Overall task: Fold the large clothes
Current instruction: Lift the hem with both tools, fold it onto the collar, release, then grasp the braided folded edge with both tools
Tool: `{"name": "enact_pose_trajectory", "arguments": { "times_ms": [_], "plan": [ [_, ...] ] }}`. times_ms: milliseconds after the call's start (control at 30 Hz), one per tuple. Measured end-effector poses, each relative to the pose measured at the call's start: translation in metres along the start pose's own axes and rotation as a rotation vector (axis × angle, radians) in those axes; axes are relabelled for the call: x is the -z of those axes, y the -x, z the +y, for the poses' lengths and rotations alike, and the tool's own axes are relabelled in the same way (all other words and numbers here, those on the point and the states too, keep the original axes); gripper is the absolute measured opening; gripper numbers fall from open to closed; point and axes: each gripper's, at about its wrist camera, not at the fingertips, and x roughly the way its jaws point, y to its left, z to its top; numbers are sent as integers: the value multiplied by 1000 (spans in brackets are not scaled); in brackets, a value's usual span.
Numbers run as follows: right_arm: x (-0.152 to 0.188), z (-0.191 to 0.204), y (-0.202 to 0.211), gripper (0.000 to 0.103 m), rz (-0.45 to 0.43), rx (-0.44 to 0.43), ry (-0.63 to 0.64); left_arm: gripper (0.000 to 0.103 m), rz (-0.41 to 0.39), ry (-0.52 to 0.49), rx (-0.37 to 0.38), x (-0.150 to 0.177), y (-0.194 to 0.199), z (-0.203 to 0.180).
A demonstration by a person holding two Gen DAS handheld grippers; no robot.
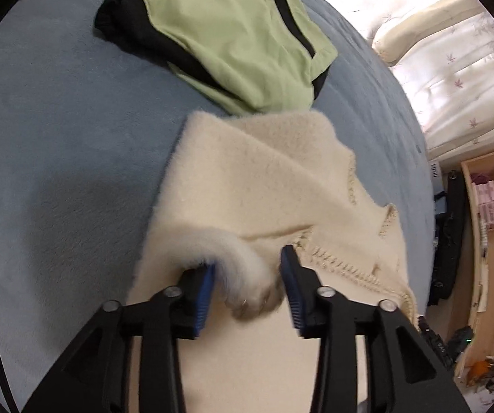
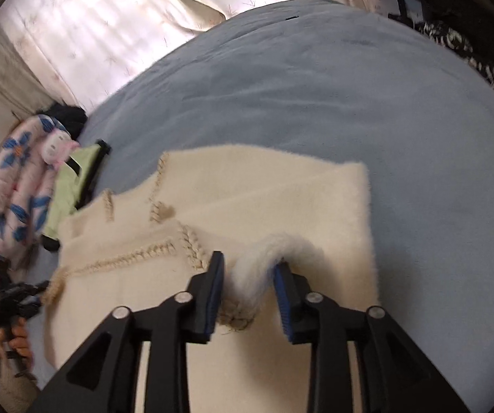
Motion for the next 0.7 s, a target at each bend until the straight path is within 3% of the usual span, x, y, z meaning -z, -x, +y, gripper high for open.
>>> {"name": "enact_pose_trajectory", "arguments": {
  "times_ms": [100,167,233,400,600,700],
  "plan": [
    [-6,-11,0,32,22,-76,-58,56,-50,-22,11,-8,12,-5],
    [-7,-19,2,36,31,-119,-82,70,-117,-49,-20,-12,25,-10],
    [-6,-19,6,40,28,-153,-95,71,-148,-90,-31,-16,33,-17],
    [-8,-9,27,54,-50,-221,-70,71,-115,-224,-84,-12,29,-28],
    [-7,13,12,58,-75,53,223,71,-57,-360,-128,4,10,-20],
    [-4,12,-13,58,-32,122,294,71,-47,-401,-135,7,3,-15]
  ]
}}
